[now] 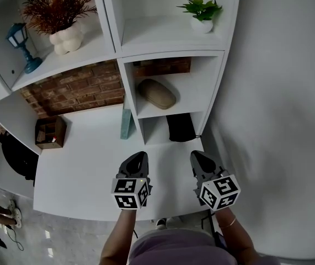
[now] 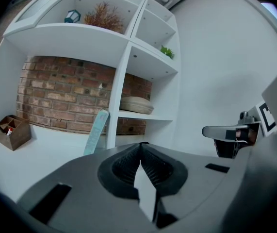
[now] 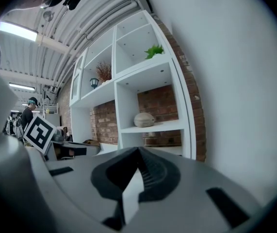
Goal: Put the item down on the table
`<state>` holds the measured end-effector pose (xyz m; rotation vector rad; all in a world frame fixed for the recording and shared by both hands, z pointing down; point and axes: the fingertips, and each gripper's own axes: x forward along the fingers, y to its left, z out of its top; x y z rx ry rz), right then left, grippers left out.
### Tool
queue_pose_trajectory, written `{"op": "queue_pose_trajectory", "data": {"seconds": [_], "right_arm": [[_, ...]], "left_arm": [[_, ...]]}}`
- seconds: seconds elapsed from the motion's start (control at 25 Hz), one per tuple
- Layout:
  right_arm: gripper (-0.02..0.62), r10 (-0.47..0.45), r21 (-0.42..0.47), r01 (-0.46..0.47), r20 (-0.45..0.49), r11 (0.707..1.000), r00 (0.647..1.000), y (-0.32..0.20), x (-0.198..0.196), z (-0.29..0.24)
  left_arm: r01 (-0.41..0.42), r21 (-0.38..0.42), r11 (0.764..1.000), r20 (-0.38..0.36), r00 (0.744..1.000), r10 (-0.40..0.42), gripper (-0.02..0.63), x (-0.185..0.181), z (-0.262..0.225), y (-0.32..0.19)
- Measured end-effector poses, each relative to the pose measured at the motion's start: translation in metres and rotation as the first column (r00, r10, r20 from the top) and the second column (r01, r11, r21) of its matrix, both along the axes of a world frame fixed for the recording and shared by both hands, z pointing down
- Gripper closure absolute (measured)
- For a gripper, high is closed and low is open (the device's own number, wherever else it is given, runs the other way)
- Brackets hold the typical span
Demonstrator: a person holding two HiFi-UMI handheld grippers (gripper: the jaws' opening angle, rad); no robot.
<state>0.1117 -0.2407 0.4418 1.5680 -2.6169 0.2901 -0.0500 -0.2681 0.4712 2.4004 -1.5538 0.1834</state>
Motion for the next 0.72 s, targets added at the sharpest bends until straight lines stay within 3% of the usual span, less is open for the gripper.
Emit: {"op": "queue_pose_trajectory", "data": {"seconds": [0.72], "right_arm": [[0.592, 0.065, -0.015, -0.064, 0.047, 0.998, 0.997, 0.010, 0.012, 0.006]], "left_arm": [[-0.017, -0.010, 1.000, -0.005, 1.000, 0.017, 0.597, 0.004, 0.003, 0.008]]}}
